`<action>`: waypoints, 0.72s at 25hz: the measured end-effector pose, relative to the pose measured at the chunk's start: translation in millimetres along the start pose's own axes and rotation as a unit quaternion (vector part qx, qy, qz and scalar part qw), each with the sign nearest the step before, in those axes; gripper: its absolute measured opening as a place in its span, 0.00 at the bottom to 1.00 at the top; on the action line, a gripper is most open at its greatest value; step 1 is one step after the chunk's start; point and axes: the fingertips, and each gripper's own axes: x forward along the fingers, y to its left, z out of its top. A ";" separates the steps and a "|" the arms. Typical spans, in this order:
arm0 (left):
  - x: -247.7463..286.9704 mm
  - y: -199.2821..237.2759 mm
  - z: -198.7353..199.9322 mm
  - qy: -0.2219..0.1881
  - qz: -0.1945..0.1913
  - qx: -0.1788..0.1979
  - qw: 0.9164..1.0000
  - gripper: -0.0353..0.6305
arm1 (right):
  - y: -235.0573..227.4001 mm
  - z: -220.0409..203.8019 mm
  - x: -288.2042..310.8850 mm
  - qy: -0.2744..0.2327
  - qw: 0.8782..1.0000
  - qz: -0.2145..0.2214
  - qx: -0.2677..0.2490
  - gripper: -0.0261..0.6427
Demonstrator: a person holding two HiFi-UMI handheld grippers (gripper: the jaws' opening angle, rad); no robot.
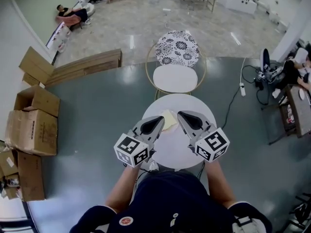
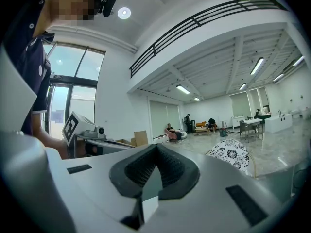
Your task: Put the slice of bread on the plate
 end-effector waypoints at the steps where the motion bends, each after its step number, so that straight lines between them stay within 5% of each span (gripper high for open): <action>1: -0.2 -0.9 0.0 -0.001 -0.001 0.001 1.000 0.06 | 0.5 0.1 -0.6 -0.001 1.000 0.000 0.000 0.05; 18: -3.8 -10.5 -0.7 -0.002 -0.005 0.003 1.000 0.06 | 3.5 3.7 -6.4 -0.005 1.000 -0.003 -0.005 0.05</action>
